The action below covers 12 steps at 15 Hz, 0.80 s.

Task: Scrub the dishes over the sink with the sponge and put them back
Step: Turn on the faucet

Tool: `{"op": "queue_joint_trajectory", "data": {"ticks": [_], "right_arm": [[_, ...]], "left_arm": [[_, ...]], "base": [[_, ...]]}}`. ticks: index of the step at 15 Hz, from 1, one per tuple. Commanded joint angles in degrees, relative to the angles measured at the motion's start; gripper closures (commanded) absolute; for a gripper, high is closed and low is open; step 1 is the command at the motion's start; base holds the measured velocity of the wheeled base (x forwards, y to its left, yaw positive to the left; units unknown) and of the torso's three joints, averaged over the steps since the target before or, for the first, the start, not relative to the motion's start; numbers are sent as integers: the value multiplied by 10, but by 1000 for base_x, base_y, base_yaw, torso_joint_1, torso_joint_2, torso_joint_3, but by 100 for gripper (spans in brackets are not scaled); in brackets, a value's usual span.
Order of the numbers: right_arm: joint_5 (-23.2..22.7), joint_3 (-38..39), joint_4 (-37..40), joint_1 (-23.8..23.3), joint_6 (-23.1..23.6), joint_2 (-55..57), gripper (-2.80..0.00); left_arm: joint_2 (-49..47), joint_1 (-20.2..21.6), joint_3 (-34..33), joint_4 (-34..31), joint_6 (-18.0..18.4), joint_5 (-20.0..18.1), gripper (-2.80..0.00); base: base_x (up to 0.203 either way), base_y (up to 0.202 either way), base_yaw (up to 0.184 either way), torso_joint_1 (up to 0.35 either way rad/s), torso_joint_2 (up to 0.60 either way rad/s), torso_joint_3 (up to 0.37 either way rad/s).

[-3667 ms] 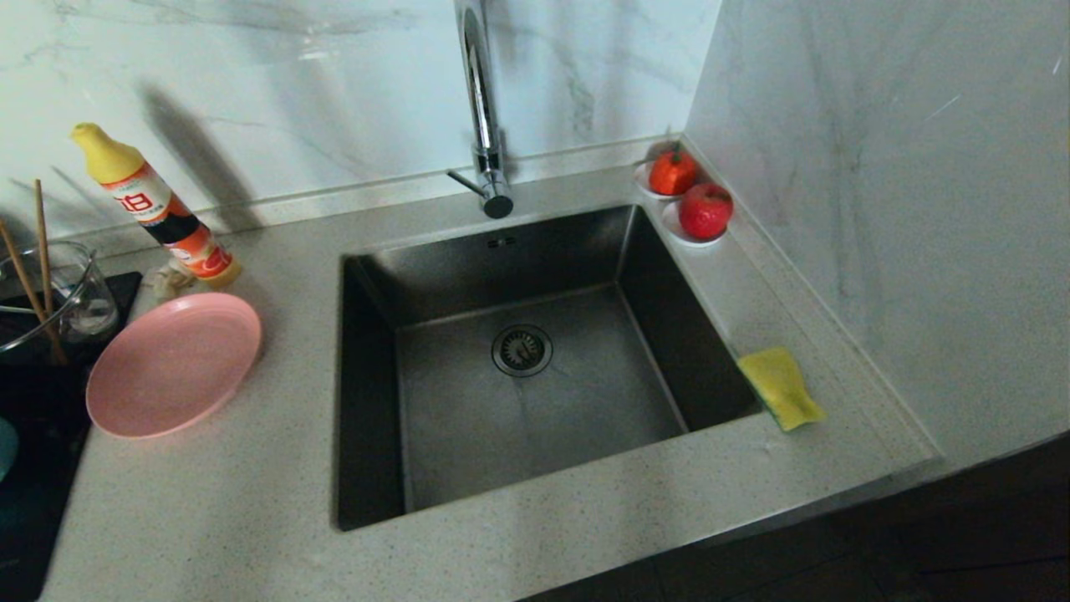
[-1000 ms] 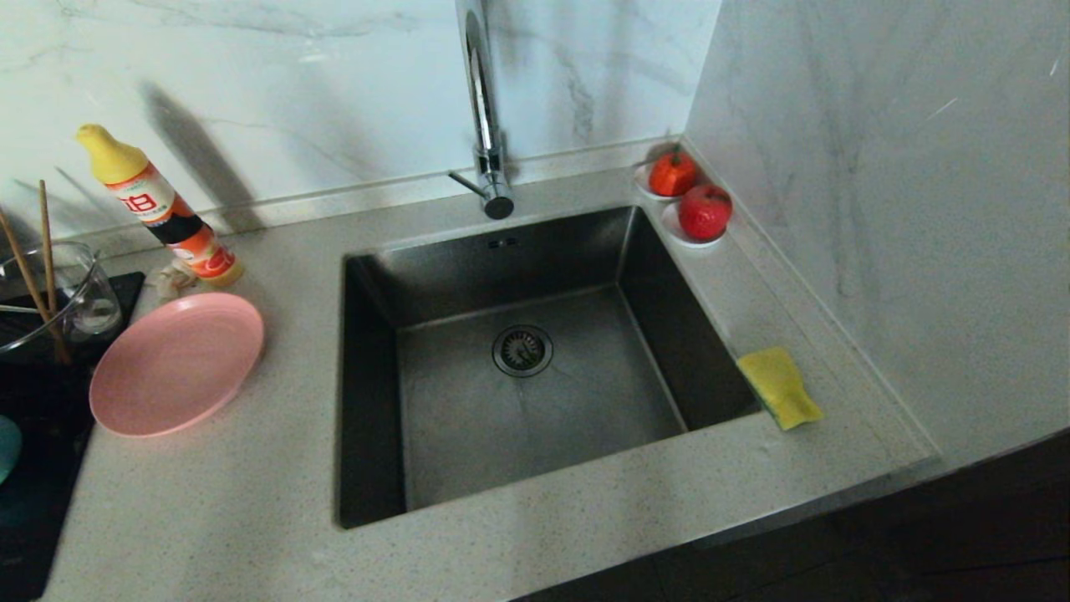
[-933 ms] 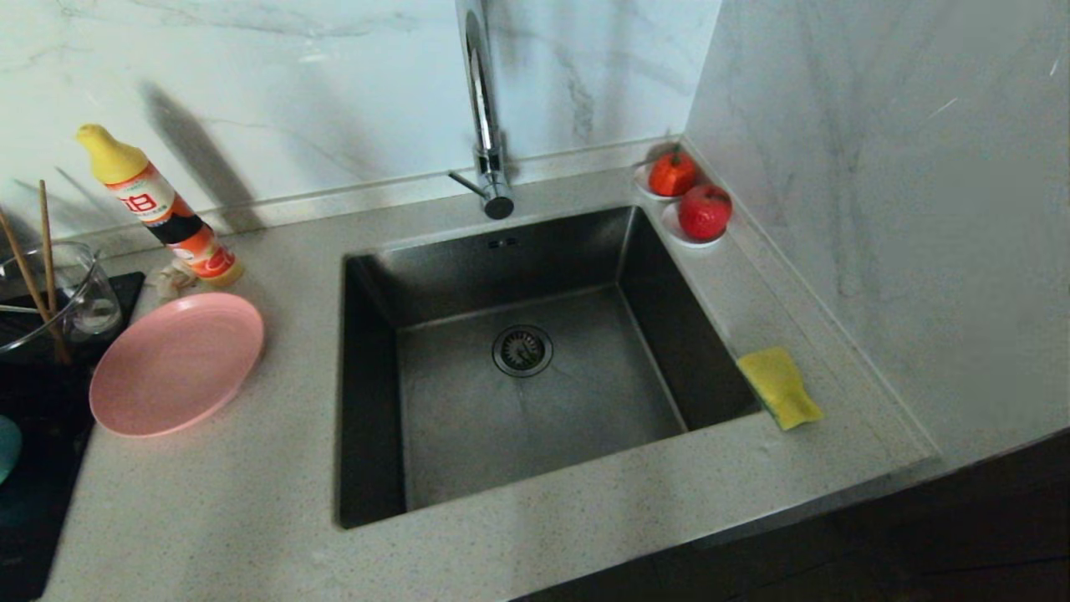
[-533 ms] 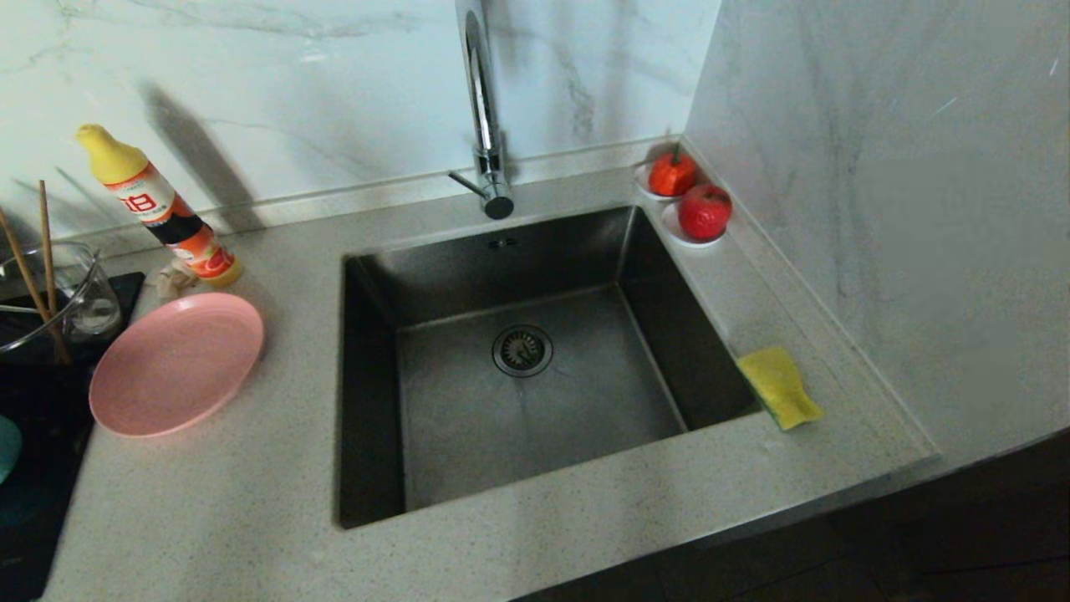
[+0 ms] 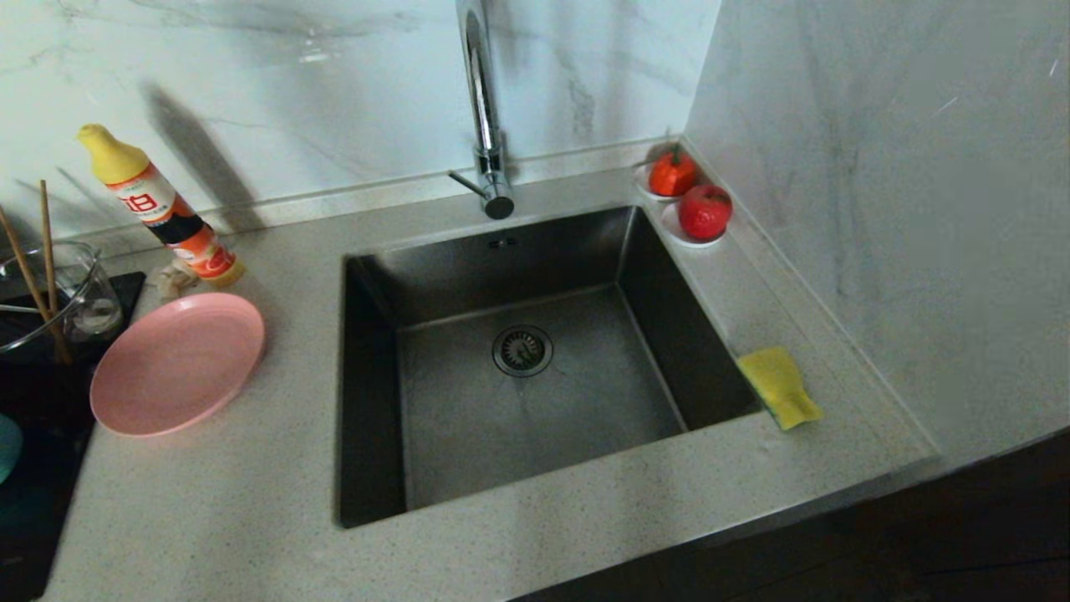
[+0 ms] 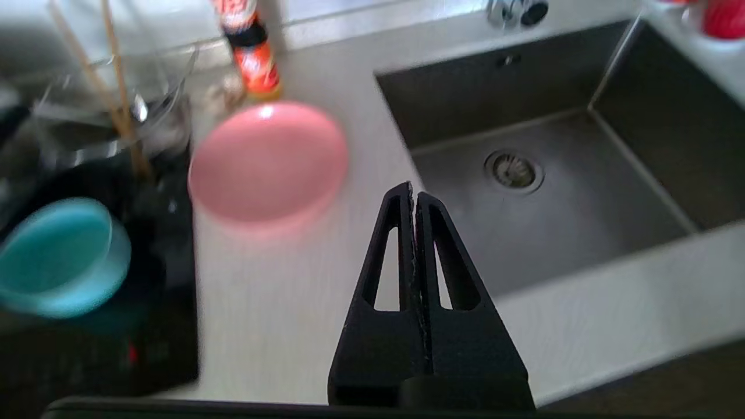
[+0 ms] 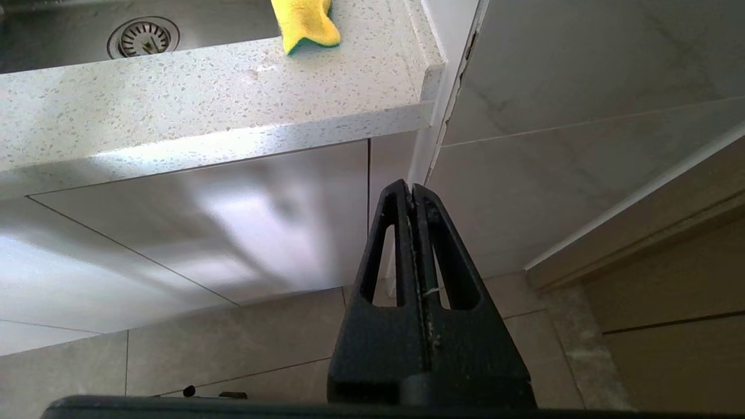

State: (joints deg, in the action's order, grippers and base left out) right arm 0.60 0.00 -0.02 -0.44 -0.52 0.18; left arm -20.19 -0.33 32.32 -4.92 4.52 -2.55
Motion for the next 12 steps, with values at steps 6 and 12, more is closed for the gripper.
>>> {"op": "queue_joint_trajectory", "data": {"ticks": [6, 12], "right_arm": [[0, 0, 0, 0, 0, 0, 0], [0, 0, 0, 0, 0, 0, 0]], "left_arm": [[-595, -16, 455, -26, -58, -79, 0], [-914, -50, 748, -54, -133, -141, 0]], "base": [[0, 0, 0, 0, 0, 0], [0, 0, 0, 0, 0, 0]]}}
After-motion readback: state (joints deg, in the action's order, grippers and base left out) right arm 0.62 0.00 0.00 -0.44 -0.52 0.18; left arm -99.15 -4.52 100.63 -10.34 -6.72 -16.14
